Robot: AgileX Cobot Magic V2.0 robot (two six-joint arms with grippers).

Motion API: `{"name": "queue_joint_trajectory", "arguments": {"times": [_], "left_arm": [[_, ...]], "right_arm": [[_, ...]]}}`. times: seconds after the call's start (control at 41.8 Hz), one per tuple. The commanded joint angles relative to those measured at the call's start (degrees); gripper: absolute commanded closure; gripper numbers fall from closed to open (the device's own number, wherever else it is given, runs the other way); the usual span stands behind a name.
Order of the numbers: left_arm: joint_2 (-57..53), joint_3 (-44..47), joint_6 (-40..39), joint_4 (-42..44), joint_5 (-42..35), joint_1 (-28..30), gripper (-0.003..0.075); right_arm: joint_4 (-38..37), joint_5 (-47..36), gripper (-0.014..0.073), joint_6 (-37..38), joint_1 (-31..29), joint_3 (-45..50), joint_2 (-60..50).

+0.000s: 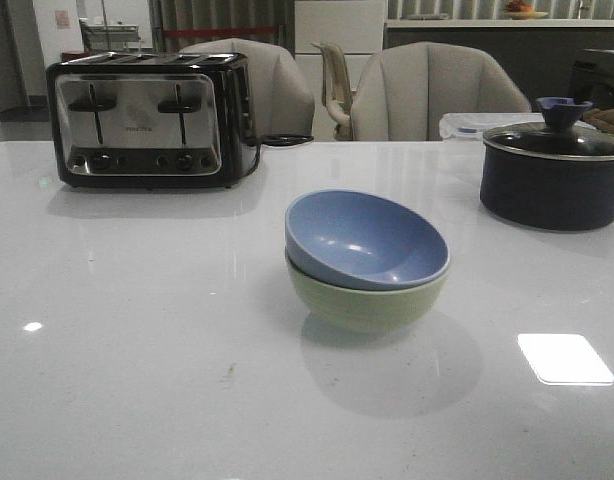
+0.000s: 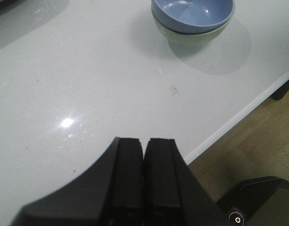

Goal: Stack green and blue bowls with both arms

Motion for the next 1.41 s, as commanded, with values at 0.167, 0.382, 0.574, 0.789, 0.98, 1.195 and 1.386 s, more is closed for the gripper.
{"name": "queue_joint_trajectory", "arguments": {"times": [0.167, 0.382, 0.574, 0.789, 0.98, 1.195, 1.386], "left_arm": [[-12.98, 8.27, 0.17, 1.47, -18.72, 9.59, 0.0618], [-28.3, 27.02, 0.17, -0.12, -38.41, 20.54, 0.0618], [-36.73, 36.52, 0.17, -4.12, -43.78, 26.39, 0.0618], [-39.57, 40.66, 0.17, -4.48, -46.85, 27.59, 0.0618], [-40.26, 40.66, 0.17, -4.48, -47.23, 27.59, 0.0618], [-41.16, 40.66, -1.65, -3.5, -47.2, 27.34, 0.0618], [-41.16, 40.66, -3.83, -2.35, -46.8, 27.34, 0.0618]], "right_arm": [[-0.29, -3.37, 0.0559, -0.34, -0.06, -1.51, -0.2], [-0.29, -3.37, 0.0559, -0.34, -0.06, -1.51, -0.2], [-0.29, -3.37, 0.0559, -0.34, -0.06, -1.51, -0.2], [-0.29, -3.37, 0.0559, -0.34, -0.06, -1.51, -0.2], [-0.29, -3.37, 0.0559, -0.34, -0.06, -1.51, -0.2], [-0.29, -3.43, 0.0559, -0.34, -0.06, -1.51, -0.2], [-0.29, -3.28, 0.0559, -0.34, -0.06, -1.51, -0.2]]}}
